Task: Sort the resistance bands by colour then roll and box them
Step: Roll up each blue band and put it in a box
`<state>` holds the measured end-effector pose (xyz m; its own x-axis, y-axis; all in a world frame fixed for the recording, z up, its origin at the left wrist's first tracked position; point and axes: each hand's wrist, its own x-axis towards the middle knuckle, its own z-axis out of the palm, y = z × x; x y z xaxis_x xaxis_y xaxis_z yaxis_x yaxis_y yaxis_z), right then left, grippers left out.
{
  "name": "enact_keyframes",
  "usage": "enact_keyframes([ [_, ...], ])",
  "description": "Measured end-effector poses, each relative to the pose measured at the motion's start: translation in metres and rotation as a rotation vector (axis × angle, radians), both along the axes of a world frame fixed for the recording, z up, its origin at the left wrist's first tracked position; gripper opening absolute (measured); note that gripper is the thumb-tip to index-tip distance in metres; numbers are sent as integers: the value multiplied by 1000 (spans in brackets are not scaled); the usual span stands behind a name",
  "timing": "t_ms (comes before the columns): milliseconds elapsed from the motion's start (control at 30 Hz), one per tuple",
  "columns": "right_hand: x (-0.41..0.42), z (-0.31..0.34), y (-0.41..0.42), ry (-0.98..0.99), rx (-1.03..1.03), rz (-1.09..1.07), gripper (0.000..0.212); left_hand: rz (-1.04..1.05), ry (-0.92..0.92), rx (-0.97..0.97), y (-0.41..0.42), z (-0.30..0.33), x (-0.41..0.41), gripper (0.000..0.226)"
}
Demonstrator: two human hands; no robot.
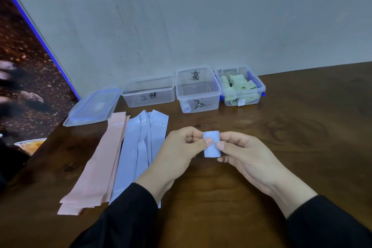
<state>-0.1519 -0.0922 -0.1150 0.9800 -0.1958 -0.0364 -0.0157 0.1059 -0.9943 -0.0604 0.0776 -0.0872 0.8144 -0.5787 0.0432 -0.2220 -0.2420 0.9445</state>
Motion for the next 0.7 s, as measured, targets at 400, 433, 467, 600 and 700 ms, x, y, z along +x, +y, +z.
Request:
enact_keyframes([
  [400, 40, 53, -17, -11, 30, -48, 25, -67, -210, -54, -20, 21, 61, 27],
  [433, 50, 61, -20, -4, 0, -58, 22, 10, -229, -54, -21, 20, 74, 32],
  [467, 61, 70, -24, 5, -32, -72, 19, 98, -240, -54, -21, 18, 88, 34],
  [600, 122, 95, -47, 78, -297, -115, 16, 289, -245, 62, -18, -4, 131, 31],
  [700, 175, 100, -57, 133, -552, -152, 16, 233, -231, 101, -18, -21, 135, 55],
])
